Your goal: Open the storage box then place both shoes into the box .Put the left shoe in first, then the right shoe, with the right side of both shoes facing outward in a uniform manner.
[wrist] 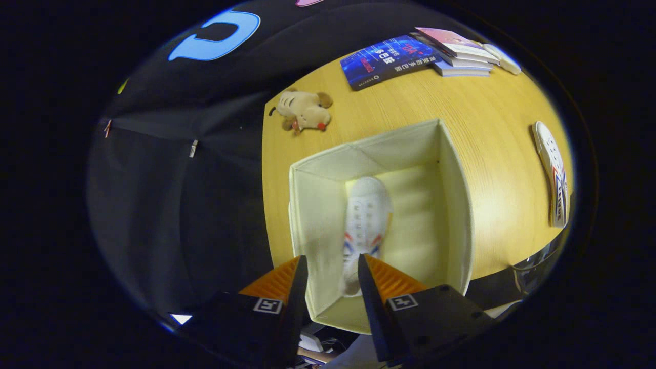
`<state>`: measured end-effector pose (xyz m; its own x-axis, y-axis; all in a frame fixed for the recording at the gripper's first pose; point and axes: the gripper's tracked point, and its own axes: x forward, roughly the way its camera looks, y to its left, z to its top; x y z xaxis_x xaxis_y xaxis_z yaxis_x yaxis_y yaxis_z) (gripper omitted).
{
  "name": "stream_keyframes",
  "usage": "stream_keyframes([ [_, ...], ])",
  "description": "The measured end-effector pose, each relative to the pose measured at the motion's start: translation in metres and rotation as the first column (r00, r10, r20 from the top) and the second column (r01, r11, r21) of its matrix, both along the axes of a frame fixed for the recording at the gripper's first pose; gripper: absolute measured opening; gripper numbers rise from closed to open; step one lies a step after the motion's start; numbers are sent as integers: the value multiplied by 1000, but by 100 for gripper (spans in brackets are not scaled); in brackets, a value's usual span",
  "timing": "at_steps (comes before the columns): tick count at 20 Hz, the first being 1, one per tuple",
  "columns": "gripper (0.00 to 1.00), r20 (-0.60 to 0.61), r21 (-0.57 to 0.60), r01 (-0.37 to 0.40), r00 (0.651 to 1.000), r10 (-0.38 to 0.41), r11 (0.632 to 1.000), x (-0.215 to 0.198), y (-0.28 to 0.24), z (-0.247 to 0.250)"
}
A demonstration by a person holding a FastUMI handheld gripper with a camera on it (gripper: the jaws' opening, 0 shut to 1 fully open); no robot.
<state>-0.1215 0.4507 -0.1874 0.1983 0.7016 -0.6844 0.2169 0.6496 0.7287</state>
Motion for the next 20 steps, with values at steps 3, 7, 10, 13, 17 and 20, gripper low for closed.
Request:
stream_keyframes([
  [3, 76, 79, -3, -6, 997, 6, 1000, 8, -19, 17],
  [7, 83, 140, -13, 2, 990, 0, 1000, 10, -54, 28],
  [10, 83, 160, -38, 20, 987, -14, 999, 6, -97, 26],
  [13, 83, 158, -91, 46, 987, -31, 995, 3, -154, 10],
  [17, 83, 108, -162, 109, 990, -92, 981, 3, -236, -28],
  [20, 83, 49, -229, 138, 990, -130, 964, -1, -297, -71],
])
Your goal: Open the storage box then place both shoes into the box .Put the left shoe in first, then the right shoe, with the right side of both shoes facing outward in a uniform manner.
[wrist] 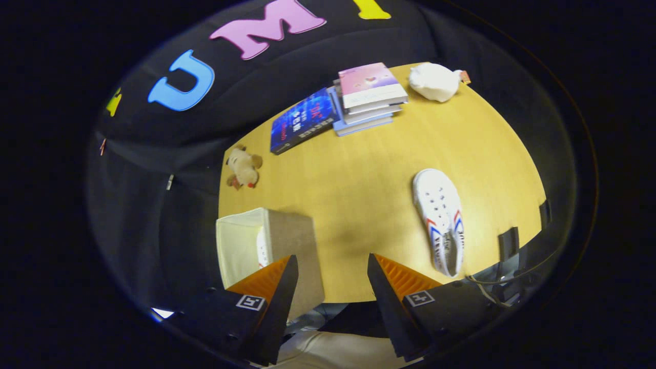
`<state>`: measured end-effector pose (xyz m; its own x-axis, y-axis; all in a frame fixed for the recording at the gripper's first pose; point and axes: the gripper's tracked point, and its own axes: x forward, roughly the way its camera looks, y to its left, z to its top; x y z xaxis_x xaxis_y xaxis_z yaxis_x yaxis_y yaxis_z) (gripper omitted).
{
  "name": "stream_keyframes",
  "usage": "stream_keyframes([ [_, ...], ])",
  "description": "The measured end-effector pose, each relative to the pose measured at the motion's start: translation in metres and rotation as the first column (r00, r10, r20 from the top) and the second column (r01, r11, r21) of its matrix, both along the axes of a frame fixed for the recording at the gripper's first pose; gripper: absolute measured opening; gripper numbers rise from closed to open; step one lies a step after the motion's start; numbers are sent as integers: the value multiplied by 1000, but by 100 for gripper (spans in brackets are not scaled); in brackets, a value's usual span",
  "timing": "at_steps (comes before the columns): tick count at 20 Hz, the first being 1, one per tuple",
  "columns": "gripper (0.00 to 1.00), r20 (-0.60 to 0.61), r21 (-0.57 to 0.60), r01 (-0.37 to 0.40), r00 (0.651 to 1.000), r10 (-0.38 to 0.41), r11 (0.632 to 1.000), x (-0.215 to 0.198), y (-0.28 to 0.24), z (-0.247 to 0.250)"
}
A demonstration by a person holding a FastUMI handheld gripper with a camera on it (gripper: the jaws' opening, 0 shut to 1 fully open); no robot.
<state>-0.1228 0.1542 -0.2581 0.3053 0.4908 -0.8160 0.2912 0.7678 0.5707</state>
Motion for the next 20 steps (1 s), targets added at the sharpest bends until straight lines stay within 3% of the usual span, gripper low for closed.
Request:
stream_keyframes([
  [5, 83, -101, -123, -18, 995, 5, 992, -12, -85, -75],
  [10, 81, -191, -220, -122, 978, 80, 968, -24, -129, -150],
  [20, 76, -257, -126, -274, 937, 235, 953, -33, -100, -204],
])
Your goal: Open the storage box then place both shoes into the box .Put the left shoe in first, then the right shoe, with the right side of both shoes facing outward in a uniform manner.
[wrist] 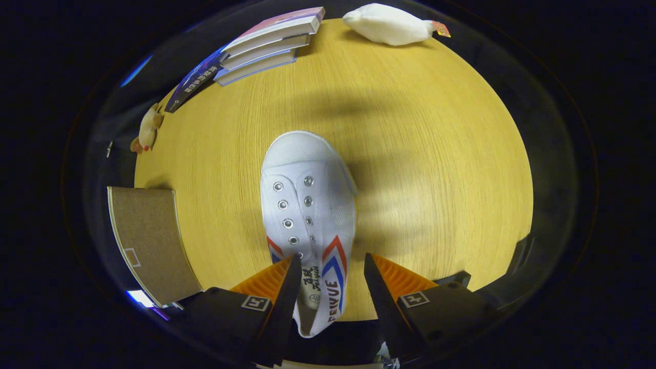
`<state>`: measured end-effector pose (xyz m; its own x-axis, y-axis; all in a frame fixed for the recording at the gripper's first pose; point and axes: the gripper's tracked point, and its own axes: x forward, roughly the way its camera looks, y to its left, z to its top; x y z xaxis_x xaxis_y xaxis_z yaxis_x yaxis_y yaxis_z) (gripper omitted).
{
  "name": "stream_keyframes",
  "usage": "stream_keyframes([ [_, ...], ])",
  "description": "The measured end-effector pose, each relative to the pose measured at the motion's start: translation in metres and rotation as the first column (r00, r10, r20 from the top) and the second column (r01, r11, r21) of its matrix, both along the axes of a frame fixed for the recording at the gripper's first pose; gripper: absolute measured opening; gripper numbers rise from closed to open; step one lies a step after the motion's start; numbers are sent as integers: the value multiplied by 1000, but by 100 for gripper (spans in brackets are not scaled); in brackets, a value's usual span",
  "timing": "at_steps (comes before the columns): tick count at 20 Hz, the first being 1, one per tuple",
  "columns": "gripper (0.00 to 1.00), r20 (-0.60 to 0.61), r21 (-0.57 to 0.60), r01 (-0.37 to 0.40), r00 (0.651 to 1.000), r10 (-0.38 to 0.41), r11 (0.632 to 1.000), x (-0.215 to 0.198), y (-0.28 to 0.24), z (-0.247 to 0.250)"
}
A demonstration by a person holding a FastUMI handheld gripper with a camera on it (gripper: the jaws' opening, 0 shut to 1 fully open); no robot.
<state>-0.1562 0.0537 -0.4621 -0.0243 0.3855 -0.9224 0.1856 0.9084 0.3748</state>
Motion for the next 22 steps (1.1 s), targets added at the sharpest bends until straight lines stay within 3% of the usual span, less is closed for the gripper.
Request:
stream_keyframes([
  [1, 75, 1, 14, -2, 1000, 2, 1000, 1, 4, -1],
  [4, 57, 4, -42, -64, 998, 65, 997, -3, -5, -10],
  [6, 23, 40, -53, -97, 994, 99, 994, -1, -5, -8],
  [8, 16, 67, -38, -95, 993, 97, 995, 0, -8, -6],
  [10, 8, 75, 3, -35, 997, 35, 999, 3, -10, -2],
  [15, 8, 91, 73, 53, 994, -60, 996, 7, -11, 41],
  [22, 8, 186, 144, 64, 978, -90, 987, 27, 11, 132],
])
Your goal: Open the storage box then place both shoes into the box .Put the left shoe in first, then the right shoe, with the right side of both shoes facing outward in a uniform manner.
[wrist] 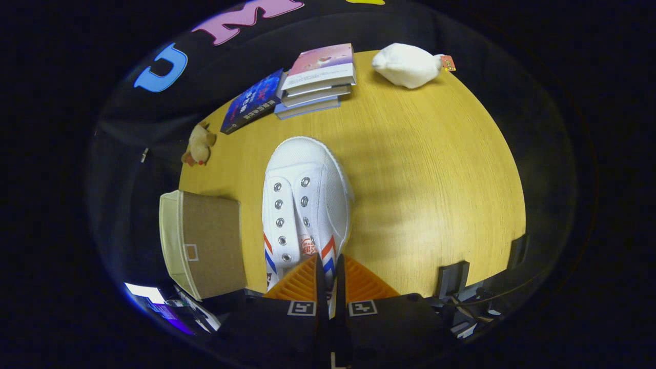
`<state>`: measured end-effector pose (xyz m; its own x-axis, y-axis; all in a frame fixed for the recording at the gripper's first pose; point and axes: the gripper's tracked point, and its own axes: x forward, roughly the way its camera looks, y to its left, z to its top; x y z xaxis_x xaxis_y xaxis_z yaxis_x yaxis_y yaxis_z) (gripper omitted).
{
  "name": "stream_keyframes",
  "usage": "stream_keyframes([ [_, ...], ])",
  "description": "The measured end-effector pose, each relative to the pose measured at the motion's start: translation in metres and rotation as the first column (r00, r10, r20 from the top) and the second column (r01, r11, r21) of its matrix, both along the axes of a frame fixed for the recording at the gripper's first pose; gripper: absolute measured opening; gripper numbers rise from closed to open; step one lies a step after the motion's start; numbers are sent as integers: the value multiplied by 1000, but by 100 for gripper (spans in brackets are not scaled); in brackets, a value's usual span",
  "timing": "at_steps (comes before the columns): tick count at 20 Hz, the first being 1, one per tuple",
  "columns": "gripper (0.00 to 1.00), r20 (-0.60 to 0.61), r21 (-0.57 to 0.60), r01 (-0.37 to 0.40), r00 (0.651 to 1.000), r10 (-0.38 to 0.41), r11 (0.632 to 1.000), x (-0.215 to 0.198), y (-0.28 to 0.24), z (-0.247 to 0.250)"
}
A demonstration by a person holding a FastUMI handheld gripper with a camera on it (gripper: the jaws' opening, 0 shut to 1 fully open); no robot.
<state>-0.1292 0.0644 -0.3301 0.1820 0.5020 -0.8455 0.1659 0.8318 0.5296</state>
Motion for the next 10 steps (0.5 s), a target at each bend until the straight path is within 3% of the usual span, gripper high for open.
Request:
stream_keyframes([
  [6, 8, 77, 92, 33, 996, -40, 995, 25, 50, 89],
  [10, 8, 74, 139, 15, 997, -25, 990, 28, 106, 134],
])
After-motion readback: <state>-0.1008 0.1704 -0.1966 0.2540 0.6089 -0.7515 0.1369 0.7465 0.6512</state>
